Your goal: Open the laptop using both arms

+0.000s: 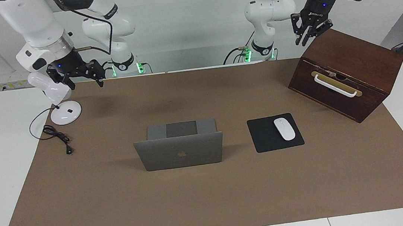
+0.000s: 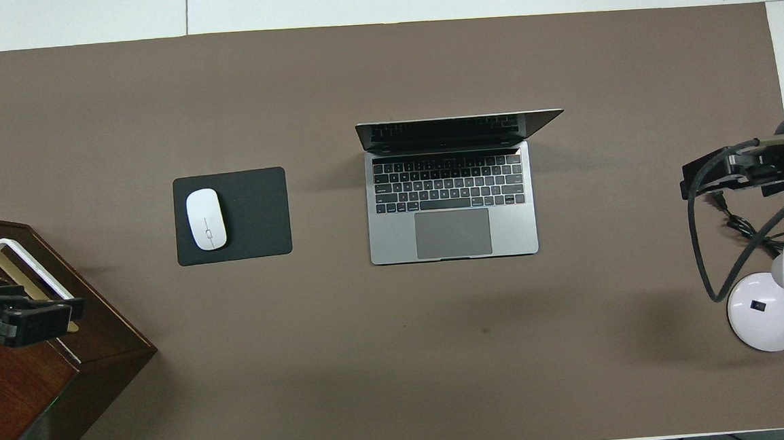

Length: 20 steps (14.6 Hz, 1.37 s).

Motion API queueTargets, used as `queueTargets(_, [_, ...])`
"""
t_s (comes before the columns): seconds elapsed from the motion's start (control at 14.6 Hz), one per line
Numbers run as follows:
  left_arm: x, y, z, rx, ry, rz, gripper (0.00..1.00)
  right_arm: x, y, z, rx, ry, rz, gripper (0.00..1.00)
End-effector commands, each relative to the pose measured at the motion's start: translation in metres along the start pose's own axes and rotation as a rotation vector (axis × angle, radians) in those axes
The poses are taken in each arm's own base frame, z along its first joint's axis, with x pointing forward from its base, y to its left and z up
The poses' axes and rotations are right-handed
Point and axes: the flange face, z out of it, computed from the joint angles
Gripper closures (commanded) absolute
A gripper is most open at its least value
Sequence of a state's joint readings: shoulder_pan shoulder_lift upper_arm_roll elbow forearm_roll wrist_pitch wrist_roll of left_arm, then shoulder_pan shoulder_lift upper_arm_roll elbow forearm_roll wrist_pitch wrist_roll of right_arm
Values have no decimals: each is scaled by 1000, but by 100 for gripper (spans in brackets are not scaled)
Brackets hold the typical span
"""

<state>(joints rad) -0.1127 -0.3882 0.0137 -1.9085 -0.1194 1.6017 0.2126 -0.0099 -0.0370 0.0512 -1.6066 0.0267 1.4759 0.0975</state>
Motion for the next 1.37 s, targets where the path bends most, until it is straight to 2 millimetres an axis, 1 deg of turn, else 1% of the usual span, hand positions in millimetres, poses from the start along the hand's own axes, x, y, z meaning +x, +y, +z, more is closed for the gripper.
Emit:
queueTargets(0.0, [0,-1,-19,22,-7,-6,0,1,-1,2,32,12,24,0])
queueTargets(0.07, [-1,0,-26,21,-10,-18,0,1,-1,2,32,11,28,0])
queueTargets(0.21, [2,-11,-36,27,1,-44,0,0,-2,2,34,9,29,0])
queueTargets(0.27, [3,-11,-41,32,11,-46,0,0,-1,2,33,6,29,0])
queueTargets(0.34, [5,-15,-39,30,9,-52,0,-1,-1,2,33,4,29,0])
queueTargets(0.41, [5,-16,-42,50,11,-51,0,-2,-1,1,35,6,30,0])
queueTargets(0.55, [9,-17,-51,103,-7,-38,0,-4,-3,1,36,5,27,0])
queueTargets(0.69, [14,-20,-60,112,-10,-40,0,-5,-5,4,35,2,26,0])
queueTargets(0.82, [15,-26,-60,134,-18,-48,0,-7,-4,7,32,-5,25,0])
queueTargets(1.03, [19,-30,-56,138,-31,-53,0,-11,-6,11,30,-13,13,0])
queueTargets(1.17, [27,-32,-62,137,-36,-55,0,-9,0,8,36,-2,24,0])
queueTargets(1.23, [34,-37,-58,137,-54,-60,0,-10,-5,6,36,10,15,0])
queueTargets(1.3, [39,-43,-59,141,-58,-68,0,-9,-5,6,36,13,15,0])
